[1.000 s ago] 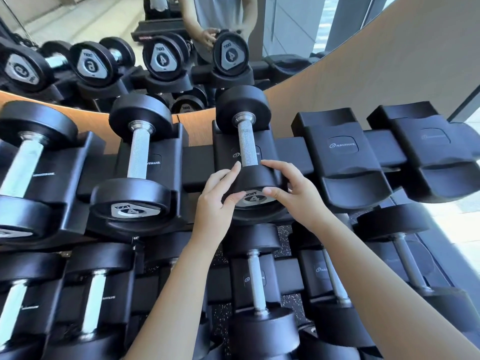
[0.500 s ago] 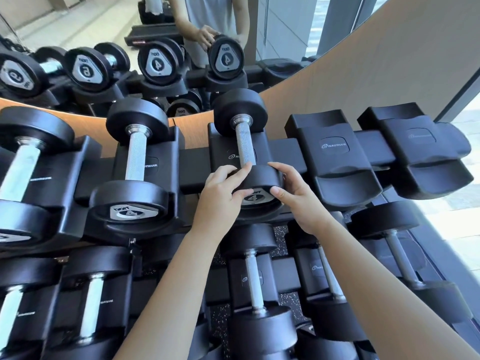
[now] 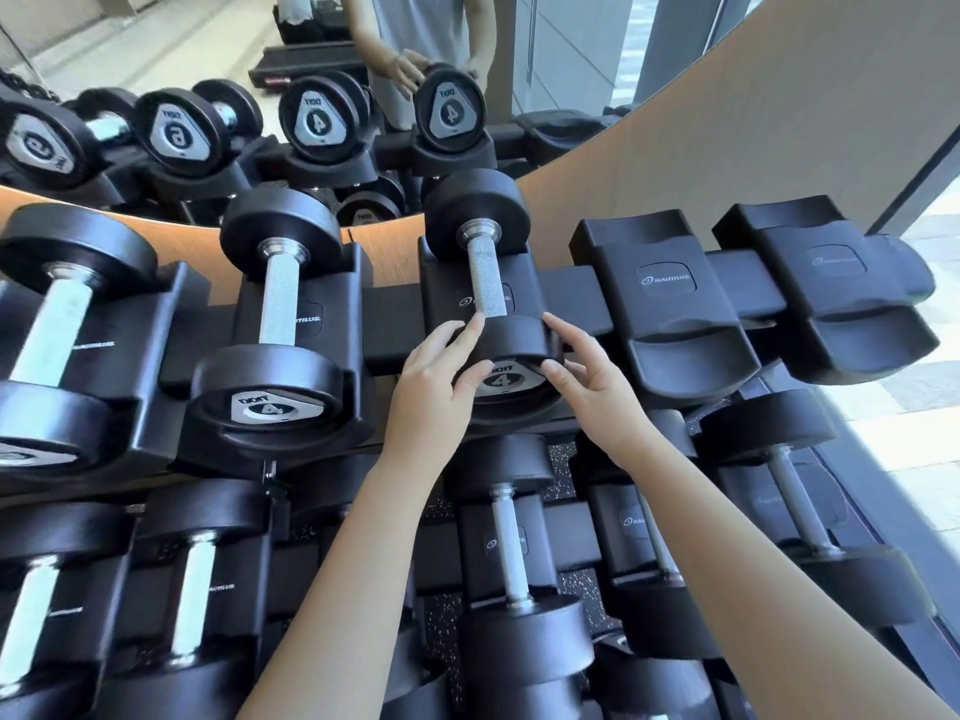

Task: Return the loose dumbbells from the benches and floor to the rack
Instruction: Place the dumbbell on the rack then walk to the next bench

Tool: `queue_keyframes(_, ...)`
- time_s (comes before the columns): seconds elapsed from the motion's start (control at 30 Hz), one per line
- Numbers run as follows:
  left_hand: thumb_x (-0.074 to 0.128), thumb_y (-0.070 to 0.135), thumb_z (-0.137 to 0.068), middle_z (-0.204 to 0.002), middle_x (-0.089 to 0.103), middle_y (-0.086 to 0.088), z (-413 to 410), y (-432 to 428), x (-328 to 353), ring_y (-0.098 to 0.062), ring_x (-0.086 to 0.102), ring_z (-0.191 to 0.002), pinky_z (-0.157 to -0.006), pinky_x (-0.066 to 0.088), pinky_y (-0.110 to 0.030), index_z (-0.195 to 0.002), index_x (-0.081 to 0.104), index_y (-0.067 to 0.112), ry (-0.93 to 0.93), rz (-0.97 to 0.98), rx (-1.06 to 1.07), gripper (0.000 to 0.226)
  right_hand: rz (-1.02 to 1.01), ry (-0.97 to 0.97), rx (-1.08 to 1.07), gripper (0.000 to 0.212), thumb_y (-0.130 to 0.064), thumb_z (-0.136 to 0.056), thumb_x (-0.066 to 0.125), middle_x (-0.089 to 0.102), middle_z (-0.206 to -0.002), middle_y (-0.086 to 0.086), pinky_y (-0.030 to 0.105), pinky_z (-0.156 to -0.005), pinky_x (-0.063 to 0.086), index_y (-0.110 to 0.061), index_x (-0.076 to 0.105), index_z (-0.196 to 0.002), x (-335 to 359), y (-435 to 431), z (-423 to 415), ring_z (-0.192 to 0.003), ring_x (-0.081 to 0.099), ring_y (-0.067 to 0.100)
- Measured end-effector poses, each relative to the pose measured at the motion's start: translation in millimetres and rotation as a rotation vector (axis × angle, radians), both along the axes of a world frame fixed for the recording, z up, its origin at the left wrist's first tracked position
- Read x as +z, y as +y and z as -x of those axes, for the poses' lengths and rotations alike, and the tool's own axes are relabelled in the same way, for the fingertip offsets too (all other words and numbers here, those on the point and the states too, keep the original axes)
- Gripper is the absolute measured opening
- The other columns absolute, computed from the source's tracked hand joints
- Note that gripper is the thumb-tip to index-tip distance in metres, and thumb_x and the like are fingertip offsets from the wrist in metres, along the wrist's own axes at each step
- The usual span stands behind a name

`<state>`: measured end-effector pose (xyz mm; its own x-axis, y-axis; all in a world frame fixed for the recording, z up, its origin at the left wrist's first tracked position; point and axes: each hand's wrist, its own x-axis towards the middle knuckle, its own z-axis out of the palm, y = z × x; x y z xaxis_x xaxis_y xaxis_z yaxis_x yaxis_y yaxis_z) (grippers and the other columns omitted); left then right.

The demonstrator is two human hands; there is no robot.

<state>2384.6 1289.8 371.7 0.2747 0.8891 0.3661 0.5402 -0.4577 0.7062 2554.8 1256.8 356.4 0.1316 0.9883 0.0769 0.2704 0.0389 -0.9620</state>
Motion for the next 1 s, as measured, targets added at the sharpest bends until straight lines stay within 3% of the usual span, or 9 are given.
queue_keyframes(0.07, 0.054, 0.017, -0.089, -0.141, 0.041, -0.003, 4, -7, -2, -0.019, 0.036, -0.130, -0.104, 0.022, -0.022, -0.133, 0.041, 0.022, 0.020, 0.040, 0.012, 0.046, 0.009, -0.053, -0.036, 0.046, -0.018, -0.091, 0.054, 0.047, -0.132, -0.001, 0.021, -0.101, 0.038, -0.033, 0.041, -0.133, 1, -8, 0, -0.121, 0.049, 0.017)
queue_keyframes(0.17, 0.052, 0.019, -0.090, -0.148, 0.029, 0.001, 9, -22, -4, -0.015, 0.028, -0.134, -0.104, 0.018, -0.020, -0.136, 0.038, 0.023, 0.029, 0.083, 0.019, 0.047, 0.050, -0.179, -0.077, 0.050, -0.019, -0.089, 0.057, 0.050, -0.125, 0.004, 0.031, -0.102, 0.039, -0.032, 0.039, -0.135, 3, -19, 4, -0.114, 0.053, 0.018)
queue_keyframes(0.23, 0.051, 0.018, -0.091, -0.149, 0.027, 0.003, 11, -33, -4, -0.014, 0.027, -0.135, -0.103, 0.017, -0.017, -0.136, 0.036, 0.022, 0.041, 0.097, 0.020, 0.048, 0.058, -0.315, -0.095, 0.053, -0.021, -0.089, 0.056, 0.050, -0.121, 0.004, 0.023, -0.096, 0.037, -0.031, 0.036, -0.137, 5, -30, 9, -0.107, 0.054, 0.017)
queue_keyframes(0.3, 0.051, 0.017, -0.091, -0.149, 0.027, 0.003, 14, -45, -4, -0.012, 0.027, -0.135, -0.103, 0.019, -0.018, -0.136, 0.038, 0.020, 0.056, 0.112, 0.023, 0.047, 0.042, -0.437, -0.102, 0.053, -0.023, -0.089, 0.055, 0.050, -0.120, 0.001, 0.014, -0.083, 0.032, -0.031, 0.034, -0.138, 9, -42, 17, -0.097, 0.055, 0.015)
queue_keyframes(0.4, 0.053, 0.014, -0.090, -0.141, 0.042, -0.002, 21, -63, -6, -0.018, 0.037, -0.129, -0.103, 0.027, -0.026, -0.130, 0.048, 0.014, 0.132, 0.096, 0.072, 0.041, 0.010, -0.583, -0.087, 0.051, -0.020, -0.090, 0.053, 0.053, -0.116, 0.005, 0.024, -0.079, 0.039, -0.024, 0.036, -0.138, 18, -63, 31, -0.071, 0.052, 0.017)
queue_keyframes(0.5, 0.057, 0.008, -0.085, -0.129, 0.054, -0.008, 30, -82, -10, -0.027, 0.047, -0.119, -0.099, 0.037, -0.038, -0.122, 0.054, 0.009, 0.220, 0.063, 0.153, 0.037, 0.023, -0.750, -0.102, 0.050, -0.020, -0.091, 0.051, 0.055, -0.117, 0.006, 0.042, -0.097, 0.038, -0.018, 0.035, -0.139, 21, -83, 44, -0.093, 0.054, 0.026)
queue_keyframes(0.6, 0.063, 0.005, -0.079, -0.122, 0.058, -0.014, 37, -99, -16, -0.033, 0.051, -0.114, -0.096, 0.039, -0.045, -0.116, 0.059, 0.006, 0.311, 0.005, 0.189, 0.037, 0.081, -0.884, -0.119, 0.048, -0.024, -0.092, 0.048, 0.054, -0.122, 0.002, 0.048, -0.109, 0.026, -0.019, 0.036, -0.138, 19, -100, 53, -0.116, 0.048, 0.023)
queue_keyframes(0.73, 0.065, 0.004, -0.077, -0.121, 0.059, -0.016, 41, -118, -22, -0.036, 0.051, -0.115, -0.097, 0.039, -0.049, -0.114, 0.059, 0.005, 0.373, 0.000, 0.200, 0.038, 0.115, -0.927, -0.118, 0.045, -0.027, -0.093, 0.046, 0.051, -0.130, -0.002, 0.046, -0.111, 0.017, -0.021, 0.039, -0.136, 15, -119, 64, -0.128, 0.039, 0.018)
queue_keyframes(1.0, 0.072, 0.003, -0.071, -0.112, 0.064, -0.016, 39, -161, -18, -0.037, 0.056, -0.108, -0.091, 0.043, -0.051, -0.107, 0.063, 0.003, 0.407, -0.037, 0.313, 0.037, 0.031, -0.921, -0.011, 0.037, -0.020, -0.091, 0.050, 0.055, -0.127, 0.006, 0.053, -0.106, 0.026, -0.013, 0.050, -0.128, 13, -154, 68, -0.130, 0.039, 0.027)
